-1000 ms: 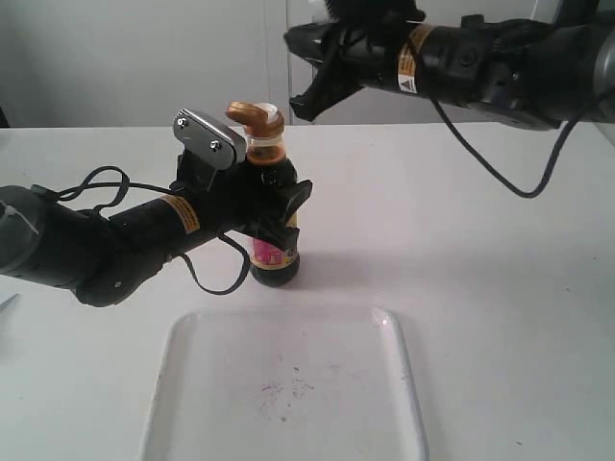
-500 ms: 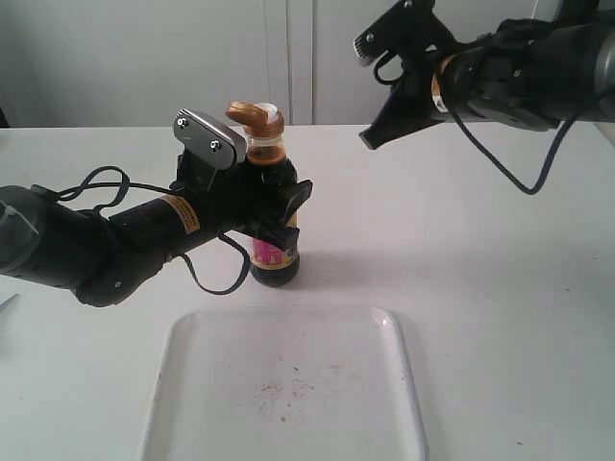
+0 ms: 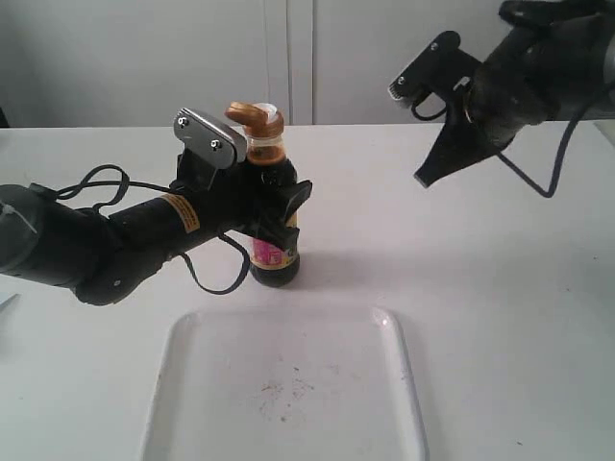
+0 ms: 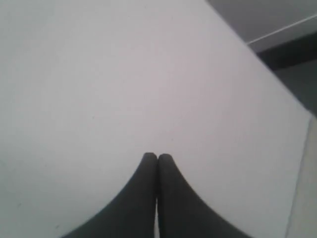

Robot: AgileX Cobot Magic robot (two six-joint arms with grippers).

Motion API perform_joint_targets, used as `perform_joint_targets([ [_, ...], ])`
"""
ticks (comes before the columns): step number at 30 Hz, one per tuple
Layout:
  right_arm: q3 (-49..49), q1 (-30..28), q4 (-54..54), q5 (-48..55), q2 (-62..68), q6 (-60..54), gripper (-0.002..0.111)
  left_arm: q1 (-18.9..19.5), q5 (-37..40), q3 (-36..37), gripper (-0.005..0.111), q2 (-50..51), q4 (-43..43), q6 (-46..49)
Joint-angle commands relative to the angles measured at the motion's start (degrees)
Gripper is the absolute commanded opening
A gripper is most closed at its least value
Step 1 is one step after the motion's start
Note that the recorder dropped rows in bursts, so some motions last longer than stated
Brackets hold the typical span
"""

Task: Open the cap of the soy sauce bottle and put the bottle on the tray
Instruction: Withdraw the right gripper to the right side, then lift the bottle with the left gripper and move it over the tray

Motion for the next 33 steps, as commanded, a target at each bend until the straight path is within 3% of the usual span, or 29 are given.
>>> perform_joint_targets([
  [1, -3.40, -5.82, 22.79, 9.06, -0.31, -18.21, 0.000, -0.49, 3.91, 0.42, 0.000, 0.34, 1.28, -0.25],
  [9, -3.52, -15.92, 39.43, 14.54, -0.31, -22.44, 0.000, -0.49, 3.48, 0.42, 0.000, -0.48, 1.76, -0.25],
  [14, -2.47, -19.23, 42.03, 14.45, -0.31, -23.79, 0.000, -0.49, 3.74, 0.42, 0.000, -2.37, 4.50, -1.00],
  [24, 6.99, -20.10, 43.33, 1.84, -0.31, -23.79, 0.000, -0.23, 0.03, 0.42, 0.000, -4.36, 7.98, -6.57],
  [33, 9.84, -20.10, 43.22, -3.58, -0.31, -23.79, 0.000, 5.72, -11.69, 0.42, 0.000, -6.46, 17.72, -16.34],
])
